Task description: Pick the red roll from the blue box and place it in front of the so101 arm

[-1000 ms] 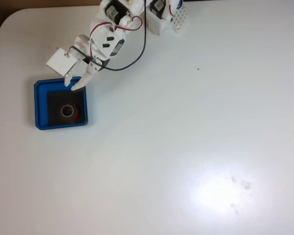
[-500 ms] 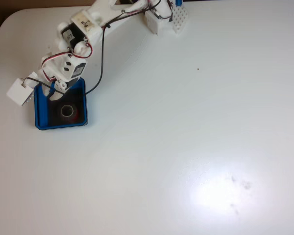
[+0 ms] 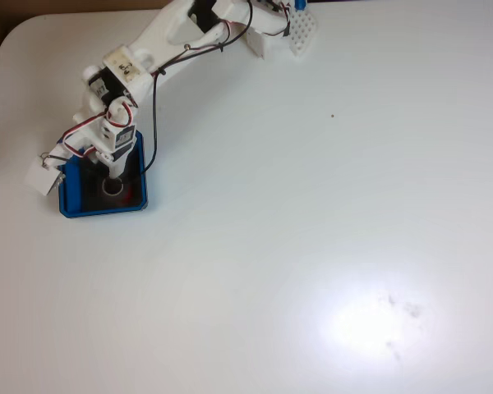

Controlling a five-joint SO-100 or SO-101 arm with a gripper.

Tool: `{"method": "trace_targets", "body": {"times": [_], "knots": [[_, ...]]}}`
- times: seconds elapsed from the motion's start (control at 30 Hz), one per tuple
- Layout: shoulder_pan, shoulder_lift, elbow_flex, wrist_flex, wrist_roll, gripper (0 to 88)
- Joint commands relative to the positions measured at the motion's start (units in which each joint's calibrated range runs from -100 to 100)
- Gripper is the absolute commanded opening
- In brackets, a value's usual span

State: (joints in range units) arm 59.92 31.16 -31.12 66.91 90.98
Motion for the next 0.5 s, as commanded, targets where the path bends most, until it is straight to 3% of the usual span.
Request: {"method": "trace_targets", "body": {"times": [0.0, 0.23, 0.47], "knots": [[0.3, -0.6, -4.1, 0.2, 0.0, 19.6], [-0.1, 0.9, -4.2, 0.2, 0.1, 19.6], [0.2, 2.6, -4.1, -6.6, 0.3, 19.6]]}}
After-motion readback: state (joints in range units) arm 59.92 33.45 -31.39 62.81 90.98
